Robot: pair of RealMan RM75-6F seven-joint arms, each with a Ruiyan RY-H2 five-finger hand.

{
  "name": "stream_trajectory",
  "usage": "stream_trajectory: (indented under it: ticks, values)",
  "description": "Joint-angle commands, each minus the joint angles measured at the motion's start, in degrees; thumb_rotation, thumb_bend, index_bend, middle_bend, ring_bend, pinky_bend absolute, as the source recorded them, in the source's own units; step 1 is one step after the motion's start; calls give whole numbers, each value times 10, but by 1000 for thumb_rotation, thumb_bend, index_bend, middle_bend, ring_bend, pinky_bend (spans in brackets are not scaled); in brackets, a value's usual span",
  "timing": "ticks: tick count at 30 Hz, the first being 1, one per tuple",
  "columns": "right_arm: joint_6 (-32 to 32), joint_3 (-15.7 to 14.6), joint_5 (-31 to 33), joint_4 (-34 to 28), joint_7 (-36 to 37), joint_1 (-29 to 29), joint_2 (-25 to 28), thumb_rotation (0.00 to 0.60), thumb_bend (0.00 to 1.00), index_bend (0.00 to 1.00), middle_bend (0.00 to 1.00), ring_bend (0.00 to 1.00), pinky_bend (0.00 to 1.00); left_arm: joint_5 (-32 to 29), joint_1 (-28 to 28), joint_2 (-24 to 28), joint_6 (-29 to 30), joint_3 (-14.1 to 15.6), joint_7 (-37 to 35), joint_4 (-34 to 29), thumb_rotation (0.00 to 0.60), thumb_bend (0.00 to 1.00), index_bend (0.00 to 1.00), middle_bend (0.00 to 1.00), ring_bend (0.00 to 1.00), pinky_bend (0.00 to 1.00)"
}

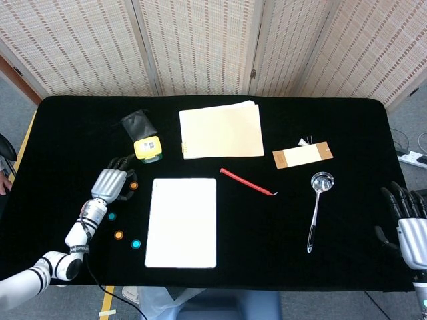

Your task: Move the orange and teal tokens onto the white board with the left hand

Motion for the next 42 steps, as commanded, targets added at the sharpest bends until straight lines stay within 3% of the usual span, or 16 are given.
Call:
stream_trajectory:
  ticks: [1,25,42]
  values:
    - [-1,0,1,1,0,0,-1,600,399,0,0,47,0,-23,-4,-13,-17,0,9,15,600,378,471,0,0,0]
    - [-1,-1,8,3,2,-6,-1,600,400,0,0,45,0,-109,-31,-53,-64,-18,43,65,600,380,432,0,0,0]
    - [-7,2,14,3,0,-5,-2,600,400,0,0,44,0,-115,-34,-77,-57,-15,37,94,600,406,529,0,0,0]
